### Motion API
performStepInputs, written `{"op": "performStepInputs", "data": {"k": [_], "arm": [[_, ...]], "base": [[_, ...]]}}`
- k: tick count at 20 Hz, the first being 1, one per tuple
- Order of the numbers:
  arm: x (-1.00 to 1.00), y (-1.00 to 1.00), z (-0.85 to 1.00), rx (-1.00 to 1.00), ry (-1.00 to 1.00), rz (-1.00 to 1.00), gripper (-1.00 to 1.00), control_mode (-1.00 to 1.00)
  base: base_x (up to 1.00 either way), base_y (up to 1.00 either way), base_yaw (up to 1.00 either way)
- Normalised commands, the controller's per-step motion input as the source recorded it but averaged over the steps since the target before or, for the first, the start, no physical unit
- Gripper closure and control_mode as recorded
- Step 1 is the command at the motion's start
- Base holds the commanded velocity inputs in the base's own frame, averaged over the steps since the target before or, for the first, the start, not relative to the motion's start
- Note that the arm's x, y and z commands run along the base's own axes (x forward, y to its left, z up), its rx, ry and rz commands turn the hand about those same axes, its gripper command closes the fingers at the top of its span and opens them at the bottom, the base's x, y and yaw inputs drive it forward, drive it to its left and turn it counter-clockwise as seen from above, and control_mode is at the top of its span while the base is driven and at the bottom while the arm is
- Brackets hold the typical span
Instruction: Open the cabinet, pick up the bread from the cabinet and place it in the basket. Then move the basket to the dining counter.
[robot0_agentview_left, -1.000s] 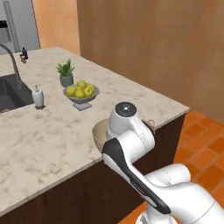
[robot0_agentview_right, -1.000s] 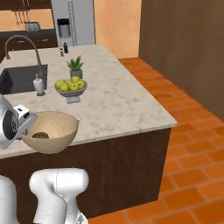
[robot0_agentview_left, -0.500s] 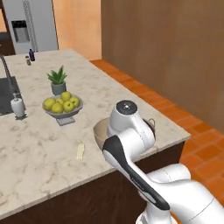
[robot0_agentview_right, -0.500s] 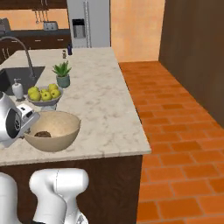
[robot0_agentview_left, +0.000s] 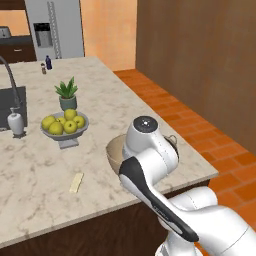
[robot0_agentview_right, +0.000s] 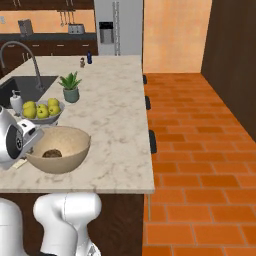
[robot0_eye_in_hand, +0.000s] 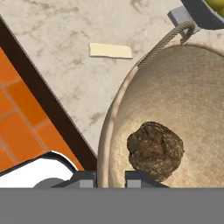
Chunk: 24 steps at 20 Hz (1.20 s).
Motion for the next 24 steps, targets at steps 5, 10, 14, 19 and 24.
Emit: {"op": "performStepInputs", "data": {"k": [5, 10, 14, 19, 24], "arm": [[0.00, 0.00, 0.00, 0.00, 0.00, 0.00, 1.00, 1.00], [0.00, 0.00, 0.00, 0.00, 0.00, 0.00, 1.00, 1.00], [0.00, 0.00, 0.00, 0.00, 0.00, 0.00, 1.00, 1.00], [1.00, -0.16, -0.05, 0.00, 0.01, 0.12, 1.00, -1.00], [1.00, -0.05, -0.21, 0.00, 0.04, 0.17, 1.00, -1.00]], "base": [[0.00, 0.00, 0.00], [0.00, 0.00, 0.00], [0.29, 0.00, 0.05], [0.00, 0.00, 0.00], [0.00, 0.00, 0.00]]}}
